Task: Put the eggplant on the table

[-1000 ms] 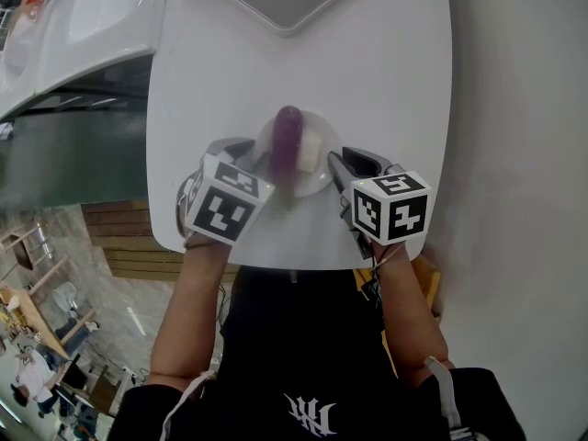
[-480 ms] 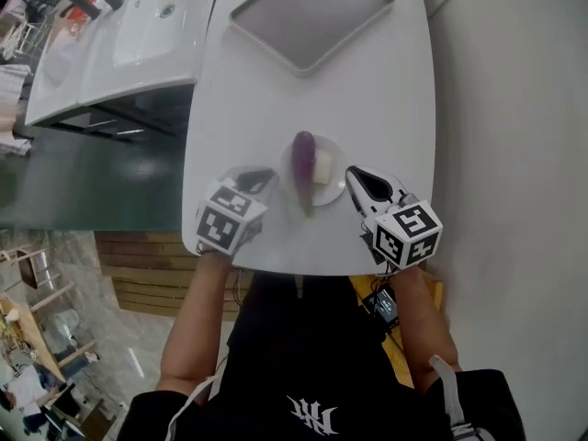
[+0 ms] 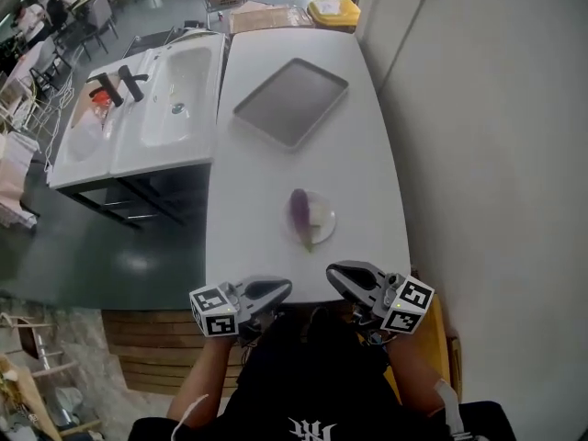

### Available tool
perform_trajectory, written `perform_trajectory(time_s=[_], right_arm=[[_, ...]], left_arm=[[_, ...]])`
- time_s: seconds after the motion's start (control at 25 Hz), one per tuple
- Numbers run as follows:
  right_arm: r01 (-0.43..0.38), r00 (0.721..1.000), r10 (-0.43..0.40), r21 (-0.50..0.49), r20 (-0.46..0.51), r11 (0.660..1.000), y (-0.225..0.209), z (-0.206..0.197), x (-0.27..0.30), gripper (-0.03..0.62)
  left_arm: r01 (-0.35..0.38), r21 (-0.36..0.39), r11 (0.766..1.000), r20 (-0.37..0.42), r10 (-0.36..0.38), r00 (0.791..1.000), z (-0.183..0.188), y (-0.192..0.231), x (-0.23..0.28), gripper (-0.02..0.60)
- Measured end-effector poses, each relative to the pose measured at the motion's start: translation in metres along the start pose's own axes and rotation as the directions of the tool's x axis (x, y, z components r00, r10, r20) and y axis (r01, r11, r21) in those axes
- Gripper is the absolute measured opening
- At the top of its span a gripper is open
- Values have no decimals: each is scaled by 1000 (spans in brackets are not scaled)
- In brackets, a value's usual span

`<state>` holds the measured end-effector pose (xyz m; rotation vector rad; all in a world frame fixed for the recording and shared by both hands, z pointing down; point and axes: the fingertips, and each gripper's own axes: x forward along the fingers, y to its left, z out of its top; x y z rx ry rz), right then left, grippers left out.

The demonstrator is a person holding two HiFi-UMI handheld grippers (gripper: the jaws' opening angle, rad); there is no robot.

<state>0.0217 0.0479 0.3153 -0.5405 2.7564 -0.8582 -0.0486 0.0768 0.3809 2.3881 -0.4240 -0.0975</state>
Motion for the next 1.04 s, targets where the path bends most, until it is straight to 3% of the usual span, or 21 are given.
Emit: perform_trajectory(time_s=[0.12,0.2,0.44,0.6,0.84,1.04], right_arm=[[-42,998,41,-12,-55,999,14,-13,-5,3],[-84,994,82,-22,-78,996,22,-19,-5,3],[-230,973,229,-49,-31,972,60,-27,-15,3],[-222,975,221,-10,-13,975,66,-48,-35,3],[-166,986,164,-54,-38,985,80,-63,-59,3],[-146,989,147,-80,14,986,104,-51,-59,3]], left_arm=[[28,69,997,81,-34,996,19,-27,1,8],[2,118,993,105,-14,994,23,-40,-5,8],[-36,103,994,174,18,985,2,-65,-25,8],[-47,127,991,117,32,993,-25,-82,-19,8],[76,151,986,153,-99,983,-30,-108,-22,9],[94,174,980,120,-116,986,-18,-118,-26,9]])
